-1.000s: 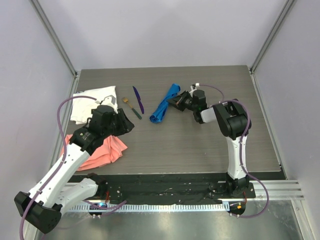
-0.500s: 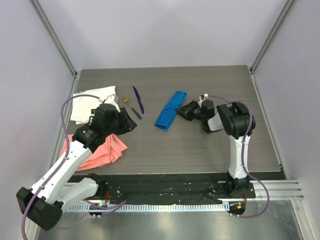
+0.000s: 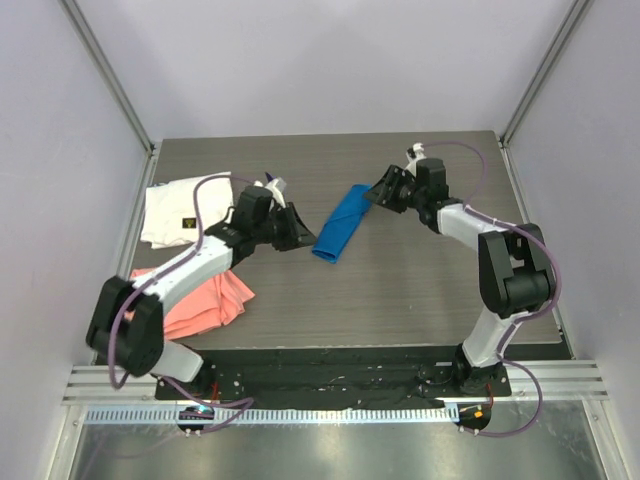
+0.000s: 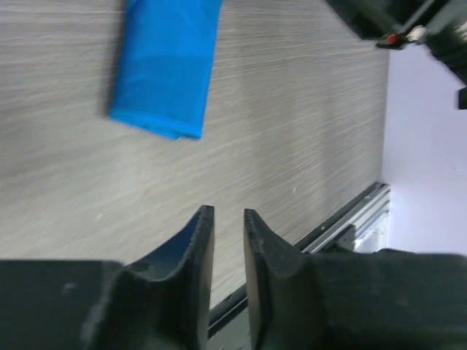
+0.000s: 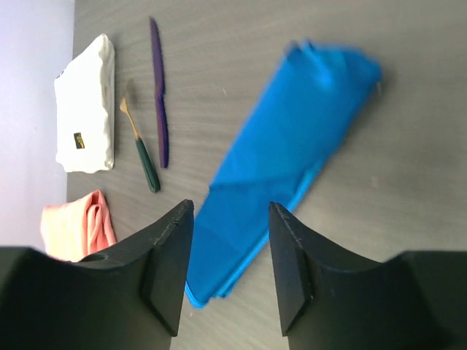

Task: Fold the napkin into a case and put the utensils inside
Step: Turn over the smaller rectangle-folded napkin at the center of the board.

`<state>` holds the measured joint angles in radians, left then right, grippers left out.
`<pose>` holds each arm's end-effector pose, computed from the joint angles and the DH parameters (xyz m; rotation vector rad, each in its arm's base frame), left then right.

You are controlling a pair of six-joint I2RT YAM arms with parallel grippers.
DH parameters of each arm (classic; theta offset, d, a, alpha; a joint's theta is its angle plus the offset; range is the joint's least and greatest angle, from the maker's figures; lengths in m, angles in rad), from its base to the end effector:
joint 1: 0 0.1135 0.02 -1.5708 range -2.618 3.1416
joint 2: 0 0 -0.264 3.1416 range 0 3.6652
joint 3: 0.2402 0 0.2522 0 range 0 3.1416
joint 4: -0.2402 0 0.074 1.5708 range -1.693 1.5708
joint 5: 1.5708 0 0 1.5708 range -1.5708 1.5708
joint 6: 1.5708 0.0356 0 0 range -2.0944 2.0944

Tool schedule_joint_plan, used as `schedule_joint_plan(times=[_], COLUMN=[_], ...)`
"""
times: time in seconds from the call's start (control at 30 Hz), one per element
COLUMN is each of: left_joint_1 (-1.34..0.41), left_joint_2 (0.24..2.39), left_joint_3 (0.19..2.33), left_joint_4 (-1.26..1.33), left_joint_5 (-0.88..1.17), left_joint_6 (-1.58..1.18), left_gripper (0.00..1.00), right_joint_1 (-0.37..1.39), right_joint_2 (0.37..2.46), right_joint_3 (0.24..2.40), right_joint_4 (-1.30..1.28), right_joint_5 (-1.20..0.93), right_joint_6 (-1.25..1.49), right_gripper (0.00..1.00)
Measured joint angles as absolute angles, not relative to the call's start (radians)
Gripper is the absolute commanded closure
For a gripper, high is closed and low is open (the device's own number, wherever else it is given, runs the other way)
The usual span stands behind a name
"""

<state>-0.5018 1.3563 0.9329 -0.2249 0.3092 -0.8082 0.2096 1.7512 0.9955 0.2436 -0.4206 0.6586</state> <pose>0.2559 -0.1527 0.2603 -0.1818 2.3911 -1.0194 0.3683 0.0932 0.1967 0.2182 2.1693 0.9513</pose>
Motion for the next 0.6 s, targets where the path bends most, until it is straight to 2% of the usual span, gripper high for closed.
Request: schedule_joint_plan(times=[0.1, 0.23, 0.4, 0.6], left_joint_1=[-0.512, -0.519, -0.522, -0.522], left_joint_2=[1.518, 1.711, 1.877, 1.993], left_joint_3=[0.970, 1.046, 1.114, 1.114], left_joint_4=[-0.077, 0.080, 0.210, 0.281], left_joint_5=[0.364, 0.406, 0.433, 0.445], left_joint_6=[-0.850, -0.889, -0.925, -0.936], left_gripper=[0.87, 0.90, 0.90, 0.91], right_joint_1=[0.210, 0.209, 0.209, 0.195], right_joint_2=[1.792, 1.929, 2.153, 2.314], right_joint_3=[1.140, 1.310, 1.450, 1.502], right_joint_4=[0.163, 0.137, 0.133, 0.175], right_joint_5=[-0.442, -0.521, -0.641, -0.764], right_joint_6=[0.556, 0.497, 0.482, 0.508], right_gripper=[0.61, 0.78, 0.83, 0.85])
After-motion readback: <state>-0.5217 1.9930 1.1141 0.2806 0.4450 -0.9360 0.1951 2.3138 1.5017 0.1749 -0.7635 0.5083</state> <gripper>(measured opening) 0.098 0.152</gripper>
